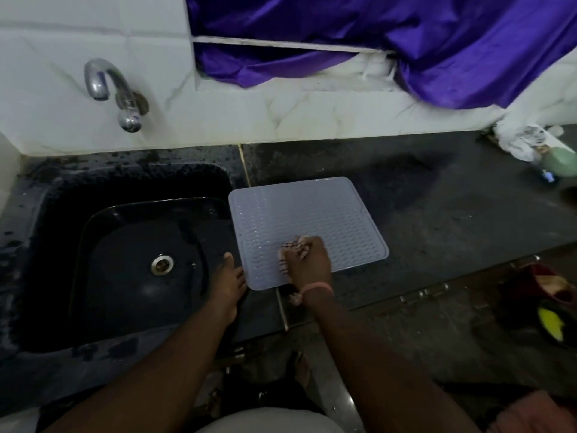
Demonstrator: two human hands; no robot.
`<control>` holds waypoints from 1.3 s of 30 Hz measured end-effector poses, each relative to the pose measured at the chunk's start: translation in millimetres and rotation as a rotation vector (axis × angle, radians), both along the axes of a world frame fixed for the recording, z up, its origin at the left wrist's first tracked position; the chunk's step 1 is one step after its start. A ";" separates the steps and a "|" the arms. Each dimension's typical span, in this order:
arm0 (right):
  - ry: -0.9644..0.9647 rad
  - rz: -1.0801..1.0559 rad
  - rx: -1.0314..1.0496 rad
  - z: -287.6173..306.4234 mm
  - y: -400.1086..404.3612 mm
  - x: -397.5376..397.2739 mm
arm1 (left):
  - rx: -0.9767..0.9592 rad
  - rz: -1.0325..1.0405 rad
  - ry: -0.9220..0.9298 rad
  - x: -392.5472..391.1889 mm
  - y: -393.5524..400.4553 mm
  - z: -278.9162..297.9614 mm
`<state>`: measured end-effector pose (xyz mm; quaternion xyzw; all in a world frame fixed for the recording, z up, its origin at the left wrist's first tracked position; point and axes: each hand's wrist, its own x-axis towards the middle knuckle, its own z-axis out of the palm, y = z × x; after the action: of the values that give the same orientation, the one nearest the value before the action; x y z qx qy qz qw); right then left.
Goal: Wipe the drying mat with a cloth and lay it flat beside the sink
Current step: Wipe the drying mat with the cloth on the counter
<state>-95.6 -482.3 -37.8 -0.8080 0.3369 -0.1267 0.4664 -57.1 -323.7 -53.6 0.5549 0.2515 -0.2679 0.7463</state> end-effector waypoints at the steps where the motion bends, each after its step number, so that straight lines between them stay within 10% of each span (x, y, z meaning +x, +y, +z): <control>1: 0.009 -0.068 -0.047 0.4 -26.6 0.3 | 0.058 -0.031 -0.059 1.5 -1.6 -1.4; 7: 0.207 -0.217 -0.185 -8.5 -88.2 -14.1 | 0.450 -0.269 -0.441 -0.4 -16.9 7.5; 15: 0.164 0.391 -0.135 4.3 1.9 -15.3 | 0.822 -0.468 -0.516 14.1 -53.5 8.1; 24: 0.217 -0.264 -0.291 9.0 -185.8 -23.4 | 0.831 -0.694 -0.630 20.6 -83.2 -0.4; 34: 0.183 0.268 -0.038 13.8 -65.4 -14.0 | 1.043 -0.687 -0.641 34.4 -91.5 0.3; 39: 0.170 -0.015 -0.011 23.7 -160.0 4.9 | 1.145 -0.833 -0.631 54.3 -106.2 7.1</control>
<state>-90.7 -642.3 -14.1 -0.8159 0.3808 -0.0629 0.4305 -2.8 -430.0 -46.5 0.9531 -0.1030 -0.1839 0.2174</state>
